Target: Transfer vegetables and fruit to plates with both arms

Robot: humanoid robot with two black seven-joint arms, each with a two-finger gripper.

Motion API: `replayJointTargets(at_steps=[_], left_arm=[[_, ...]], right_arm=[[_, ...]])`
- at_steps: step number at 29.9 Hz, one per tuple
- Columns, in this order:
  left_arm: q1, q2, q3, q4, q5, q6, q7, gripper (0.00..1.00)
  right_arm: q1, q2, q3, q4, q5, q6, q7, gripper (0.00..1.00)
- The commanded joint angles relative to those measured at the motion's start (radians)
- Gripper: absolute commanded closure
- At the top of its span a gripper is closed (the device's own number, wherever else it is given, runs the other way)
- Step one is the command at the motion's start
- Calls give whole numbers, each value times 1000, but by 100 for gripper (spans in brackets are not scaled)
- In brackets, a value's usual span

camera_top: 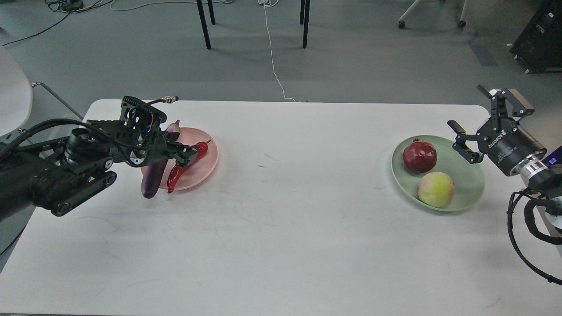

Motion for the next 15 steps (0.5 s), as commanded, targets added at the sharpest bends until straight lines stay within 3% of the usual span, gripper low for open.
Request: replayJointTargets(at_steps=[1, 10, 15], left_arm=[[2, 11, -72, -74, -149, 39, 0, 19], [106, -32, -297, -266, -684, 137, -6, 3], [215, -93, -451, -272, -899, 152, -75, 2]], right_arm=[[5, 0, 0, -2, 0, 0, 0, 1], [20, 6, 3, -6, 0, 0, 0, 1], [34, 8, 24, -6, 0, 0, 0, 1]])
